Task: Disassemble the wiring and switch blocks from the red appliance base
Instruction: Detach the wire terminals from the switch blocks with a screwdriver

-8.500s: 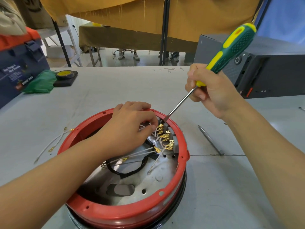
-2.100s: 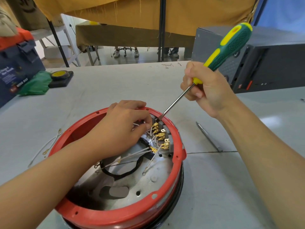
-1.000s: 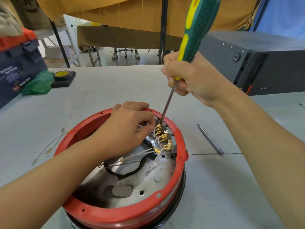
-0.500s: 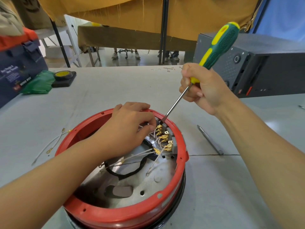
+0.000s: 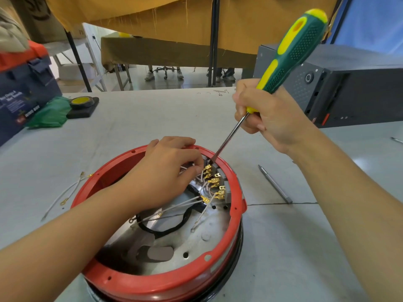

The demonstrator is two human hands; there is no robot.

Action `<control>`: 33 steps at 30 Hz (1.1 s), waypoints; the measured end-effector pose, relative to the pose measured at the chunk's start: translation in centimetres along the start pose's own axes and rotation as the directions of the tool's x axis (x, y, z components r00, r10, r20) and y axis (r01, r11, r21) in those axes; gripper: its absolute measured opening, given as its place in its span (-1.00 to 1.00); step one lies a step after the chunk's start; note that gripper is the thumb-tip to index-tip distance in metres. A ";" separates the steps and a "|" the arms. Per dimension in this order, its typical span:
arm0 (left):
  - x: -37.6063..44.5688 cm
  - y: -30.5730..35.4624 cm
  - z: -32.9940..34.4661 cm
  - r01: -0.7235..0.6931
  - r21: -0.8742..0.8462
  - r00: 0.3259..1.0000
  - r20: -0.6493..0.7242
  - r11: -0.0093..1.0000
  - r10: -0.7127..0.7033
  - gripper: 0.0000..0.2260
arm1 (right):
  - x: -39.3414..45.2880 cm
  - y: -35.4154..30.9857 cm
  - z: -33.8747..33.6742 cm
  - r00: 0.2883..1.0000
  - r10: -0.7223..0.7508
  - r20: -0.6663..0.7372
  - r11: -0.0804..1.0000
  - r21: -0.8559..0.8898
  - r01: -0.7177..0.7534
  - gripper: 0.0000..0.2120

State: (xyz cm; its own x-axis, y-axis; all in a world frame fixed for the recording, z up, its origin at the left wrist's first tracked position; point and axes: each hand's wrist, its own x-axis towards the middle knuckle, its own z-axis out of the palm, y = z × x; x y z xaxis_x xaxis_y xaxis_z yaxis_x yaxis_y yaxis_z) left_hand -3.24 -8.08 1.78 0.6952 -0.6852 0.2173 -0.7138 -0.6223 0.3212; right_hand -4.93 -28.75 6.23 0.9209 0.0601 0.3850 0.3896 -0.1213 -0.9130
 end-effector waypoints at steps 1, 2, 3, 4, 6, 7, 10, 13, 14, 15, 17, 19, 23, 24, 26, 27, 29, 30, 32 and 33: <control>0.0 0.0 0.0 0.000 -0.002 1.000 0.001 1.000 0.000 -0.87 | -0.1 -0.2 0.1 1.000 -0.001 0.005 1.000 -0.007 0.001 -0.72; 0.0 0.0 0.0 0.001 -0.004 1.000 0.003 1.000 -0.001 -0.87 | -0.1 -0.3 0.1 1.000 -0.003 0.012 1.000 -0.018 0.003 -0.72; 0.0 0.0 0.0 0.003 -0.005 1.000 0.005 1.000 -0.003 -0.88 | -0.2 -0.4 0.2 1.000 -0.008 0.018 0.999 -0.032 0.009 -0.72; 0.0 0.0 -0.1 0.004 -0.004 1.000 0.008 1.000 -0.004 -0.88 | -0.3 -0.5 0.4 1.000 -0.015 0.024 0.999 -0.052 0.016 -0.72; 0.0 0.0 -0.1 0.005 -0.003 1.000 0.011 1.000 -0.005 -0.88 | -0.5 -0.5 0.8 0.999 -0.027 0.031 0.995 -0.095 0.030 -0.72; 0.0 0.0 -0.1 0.004 -0.003 1.000 0.011 1.000 -0.004 -0.88 | -0.6 -0.5 0.9 0.999 -0.035 0.028 0.993 -0.110 0.038 -0.73; 0.0 0.0 -0.1 0.007 0.001 1.000 0.015 1.000 -0.007 -0.87 | -0.7 -0.7 1.0 0.998 -0.062 0.004 0.994 -0.094 0.063 -0.73; 0.0 0.0 -0.1 0.009 0.004 1.000 0.015 1.000 -0.009 -0.86 | -0.8 -0.9 0.5 0.997 -0.072 -0.017 0.996 -0.053 0.071 -0.74; 0.0 0.0 -0.1 0.009 0.004 1.000 0.014 1.000 -0.009 -0.86 | -0.8 -0.9 0.4 0.997 -0.072 -0.019 0.996 -0.051 0.071 -0.74; 0.0 0.0 -0.1 0.008 0.004 1.000 0.014 1.000 -0.008 -0.86 | -0.8 -0.8 0.5 0.997 -0.070 -0.020 0.996 -0.053 0.069 -0.74; 0.0 0.0 -0.1 0.005 0.005 1.000 0.015 1.000 -0.005 -0.86 | -0.9 -0.9 0.7 0.997 -0.067 -0.024 0.996 -0.063 0.066 -0.73; 0.0 0.0 -0.1 0.006 0.007 1.000 0.014 1.000 -0.006 -0.86 | -0.9 -1.1 0.9 0.997 -0.080 -0.012 0.992 -0.098 0.078 -0.73; 0.1 0.0 0.0 0.005 0.013 1.000 0.015 1.000 -0.005 -0.87 | -0.9 -2.0 1.5 0.992 -0.111 0.058 0.964 -0.235 0.121 -0.75; 0.1 0.0 0.0 0.002 0.014 1.000 0.015 1.000 -0.002 -0.87 | -0.8 -2.2 1.7 0.990 -0.116 0.076 0.957 -0.259 0.132 -0.74; 0.1 -0.1 0.0 -0.002 0.018 1.000 0.012 1.000 0.002 -0.86 | -0.7 -2.6 2.1 0.986 -0.121 0.115 0.937 -0.316 0.152 -0.70; 0.1 -0.1 0.0 -0.004 0.021 1.000 0.010 1.000 0.003 -0.86 | -0.6 -2.7 2.3 0.984 -0.121 0.133 0.922 -0.353 0.161 -0.67; 0.1 -0.1 0.1 -0.007 0.026 1.000 0.008 1.000 0.007 -0.85 | -0.4 -2.9 2.6 0.979 -0.116 0.168 0.897 -0.406 0.176 -0.64; 0.1 -0.1 0.1 -0.008 0.029 1.000 0.009 1.000 0.008 -0.84 | -0.4 -3.0 2.7 0.978 -0.113 0.177 0.892 -0.416 0.179 -0.64; 0.1 -0.1 0.0 -0.010 0.031 1.000 0.008 0.999 0.010 -0.84 | -0.2 -3.0 2.8 0.980 -0.108 0.166 0.894 -0.415 0.169 -0.63; 0.1 -0.1 0.0 -0.010 0.028 1.000 0.008 1.000 0.010 -0.84 | -0.2 -2.9 2.7 0.983 -0.105 0.151 0.903 -0.399 0.158 -0.63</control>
State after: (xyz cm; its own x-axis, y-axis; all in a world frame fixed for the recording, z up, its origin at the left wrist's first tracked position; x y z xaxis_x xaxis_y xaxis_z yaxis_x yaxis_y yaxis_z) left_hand -3.12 -8.14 1.77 0.6871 -0.6947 0.2128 -0.7231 -0.6257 0.2926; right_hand -6.28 -25.73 8.45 0.8629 0.2216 0.4541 0.5008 -0.4953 -0.7099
